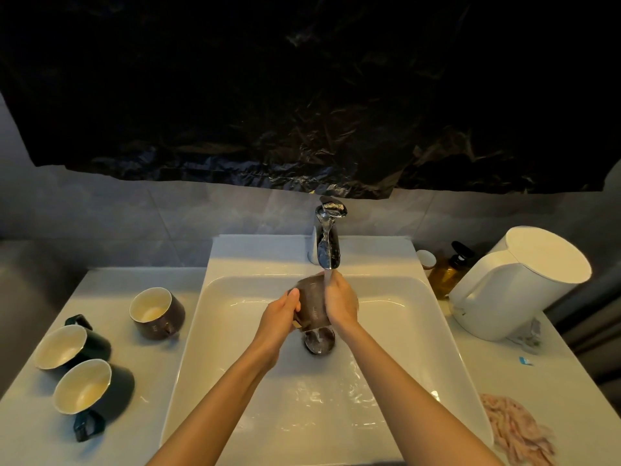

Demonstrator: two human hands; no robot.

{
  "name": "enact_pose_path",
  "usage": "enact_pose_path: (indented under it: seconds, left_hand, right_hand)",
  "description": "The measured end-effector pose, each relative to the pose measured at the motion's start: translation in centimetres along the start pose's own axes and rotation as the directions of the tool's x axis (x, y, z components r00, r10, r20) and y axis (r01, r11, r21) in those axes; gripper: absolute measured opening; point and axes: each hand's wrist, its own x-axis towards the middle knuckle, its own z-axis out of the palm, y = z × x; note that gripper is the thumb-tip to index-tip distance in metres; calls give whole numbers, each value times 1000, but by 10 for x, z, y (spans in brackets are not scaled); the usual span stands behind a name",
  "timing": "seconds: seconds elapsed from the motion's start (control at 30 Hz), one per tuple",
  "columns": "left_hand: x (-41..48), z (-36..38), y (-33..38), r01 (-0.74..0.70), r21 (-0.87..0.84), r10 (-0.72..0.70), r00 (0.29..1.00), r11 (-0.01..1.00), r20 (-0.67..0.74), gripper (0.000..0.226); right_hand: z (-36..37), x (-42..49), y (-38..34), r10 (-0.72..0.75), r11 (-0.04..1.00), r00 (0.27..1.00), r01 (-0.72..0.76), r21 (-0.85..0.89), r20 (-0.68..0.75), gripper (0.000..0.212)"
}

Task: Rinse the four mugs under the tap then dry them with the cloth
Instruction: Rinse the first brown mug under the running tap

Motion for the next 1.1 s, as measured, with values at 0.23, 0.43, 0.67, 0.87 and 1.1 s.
enact_pose_path:
  seconds: [0.23,0.43,0.67,0.87,1.1]
  left_hand:
    - [6,8,-8,17,-88,-39,966,996,-254,31]
    - [7,12,-10,-15,-6,12,949,1000,-314,33]
    - [14,9,-10,-46,54,61,944,997,-325,42]
    - [15,10,-7,-111,202,166,945,973,-282,38]
    - [13,1,-8,-34,-71,17,974,997,-224,29]
  right_hand:
    - [21,-31,13,-329,941,937,316,-118,-116,41]
    - [13,-9,-7,8,998,996,-3,64,-85,35]
    - [21,-18,6,-12,991,998,21,134,-67,36]
    - [16,-14,-3,-28,999,980,36,41,-195,30]
    - [3,0,4,133,901,975,-194,387,179,49]
